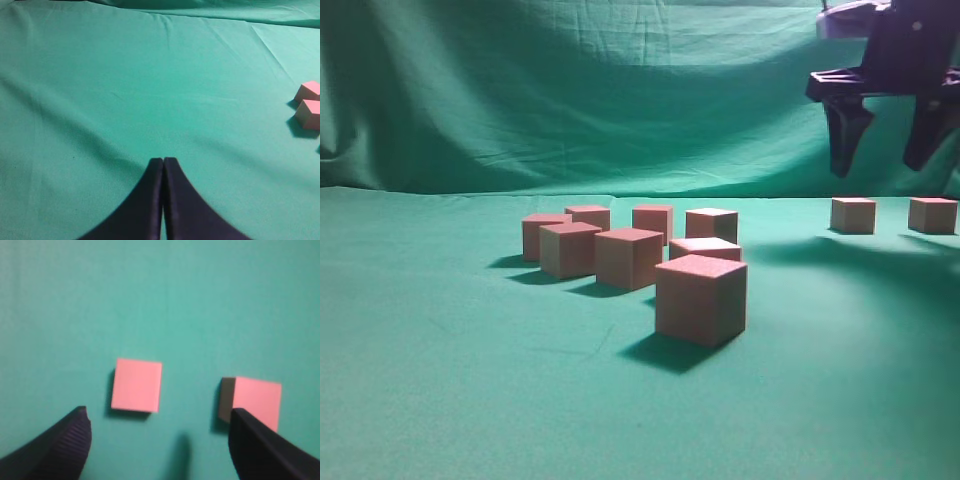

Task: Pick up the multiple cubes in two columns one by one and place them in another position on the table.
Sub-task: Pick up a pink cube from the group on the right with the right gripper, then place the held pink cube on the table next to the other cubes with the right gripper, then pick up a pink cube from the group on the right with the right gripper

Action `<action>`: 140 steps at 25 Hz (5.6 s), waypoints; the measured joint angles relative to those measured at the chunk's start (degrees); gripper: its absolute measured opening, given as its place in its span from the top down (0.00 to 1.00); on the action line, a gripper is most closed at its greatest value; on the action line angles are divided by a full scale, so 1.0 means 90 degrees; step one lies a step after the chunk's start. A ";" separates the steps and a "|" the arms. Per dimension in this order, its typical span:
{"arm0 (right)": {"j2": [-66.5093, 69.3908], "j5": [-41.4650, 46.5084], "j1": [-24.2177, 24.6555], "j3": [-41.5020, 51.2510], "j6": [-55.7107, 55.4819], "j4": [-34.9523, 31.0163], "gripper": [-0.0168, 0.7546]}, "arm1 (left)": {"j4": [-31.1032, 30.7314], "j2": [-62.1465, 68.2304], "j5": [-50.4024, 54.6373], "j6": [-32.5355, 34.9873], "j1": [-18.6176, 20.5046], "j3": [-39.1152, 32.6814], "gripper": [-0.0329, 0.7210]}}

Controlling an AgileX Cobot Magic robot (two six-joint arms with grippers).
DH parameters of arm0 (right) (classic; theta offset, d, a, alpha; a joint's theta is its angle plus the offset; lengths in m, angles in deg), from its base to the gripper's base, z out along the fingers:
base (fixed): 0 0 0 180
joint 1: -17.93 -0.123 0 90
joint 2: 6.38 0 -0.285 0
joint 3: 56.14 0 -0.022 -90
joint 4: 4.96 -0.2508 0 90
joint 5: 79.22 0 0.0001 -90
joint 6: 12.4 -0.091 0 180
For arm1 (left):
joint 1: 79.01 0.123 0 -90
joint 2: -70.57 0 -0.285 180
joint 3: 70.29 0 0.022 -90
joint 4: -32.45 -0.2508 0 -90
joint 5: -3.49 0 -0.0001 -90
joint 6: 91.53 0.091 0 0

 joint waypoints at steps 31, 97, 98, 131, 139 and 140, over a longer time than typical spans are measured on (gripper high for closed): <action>0.0937 0.3205 0.0000 -0.3796 0.0229 -0.1373 0.65 | 0.0000 0.0000 0.0000 0.0000 0.0000 0.0000 0.96; -0.0415 0.0359 -0.4880 0.1660 0.3060 -0.1248 0.65 | 0.0000 0.0000 0.0000 0.0000 0.0000 0.0000 0.96; -0.0407 0.0359 -0.4880 0.1660 0.3060 -0.1248 0.65 | 0.0000 0.0000 0.0000 0.0000 0.0000 0.0000 0.96; -0.0299 0.3468 -0.1712 -0.3266 0.1707 -0.0392 0.25 | 0.0000 0.0000 0.0000 0.0000 0.0000 0.0000 0.96; 0.0404 0.3471 0.0517 -0.3284 0.0155 -0.0683 0.25 | 0.0000 0.0000 0.0000 0.0000 0.0000 0.0000 0.96; 0.0548 0.3471 0.0636 -0.3284 -0.0001 -0.0730 0.25 | 0.0000 0.0000 0.0000 0.0000 0.0000 0.0000 0.96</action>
